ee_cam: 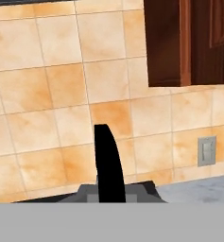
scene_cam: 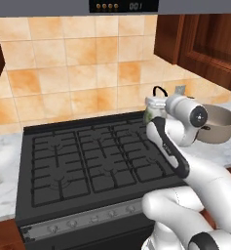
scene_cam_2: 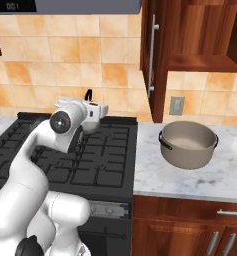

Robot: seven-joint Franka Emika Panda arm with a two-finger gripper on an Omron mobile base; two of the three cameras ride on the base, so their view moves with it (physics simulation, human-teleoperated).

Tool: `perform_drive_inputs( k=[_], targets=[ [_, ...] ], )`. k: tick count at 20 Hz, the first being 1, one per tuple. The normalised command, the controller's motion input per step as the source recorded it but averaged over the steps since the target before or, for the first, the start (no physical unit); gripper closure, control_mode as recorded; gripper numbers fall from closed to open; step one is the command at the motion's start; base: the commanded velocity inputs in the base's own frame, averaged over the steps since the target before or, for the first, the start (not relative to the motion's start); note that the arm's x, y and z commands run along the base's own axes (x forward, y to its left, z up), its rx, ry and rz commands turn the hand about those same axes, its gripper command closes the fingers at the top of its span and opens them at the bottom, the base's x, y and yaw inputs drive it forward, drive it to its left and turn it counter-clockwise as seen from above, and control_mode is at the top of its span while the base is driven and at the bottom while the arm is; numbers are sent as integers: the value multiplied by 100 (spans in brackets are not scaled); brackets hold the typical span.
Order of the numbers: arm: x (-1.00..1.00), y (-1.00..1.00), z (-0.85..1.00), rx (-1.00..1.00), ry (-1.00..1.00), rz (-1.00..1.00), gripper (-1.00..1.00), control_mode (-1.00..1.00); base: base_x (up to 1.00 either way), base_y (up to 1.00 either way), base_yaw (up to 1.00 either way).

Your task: Pick the kettle from the cabinet and place it on a stove burner. Then pick the pot from the counter and place it on another stove burner. Finally, turn both burners on.

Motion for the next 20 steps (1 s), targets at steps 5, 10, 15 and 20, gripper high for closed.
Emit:
perform_drive_inputs(
  k=[5, 10, 15, 20],
  targets=[
    [22, 0, -23, -2, 0, 1, 100, -100, 0, 0, 0],
    [23, 0, -22, 0, 0, 2, 100, -100, 0, 0, 0],
    [11, 0, -21, -3, 0, 2, 100, -100, 0, 0, 0],
    [18, 0, -23, -4, 0, 0, 100, -100, 0, 0, 0]
  ],
)
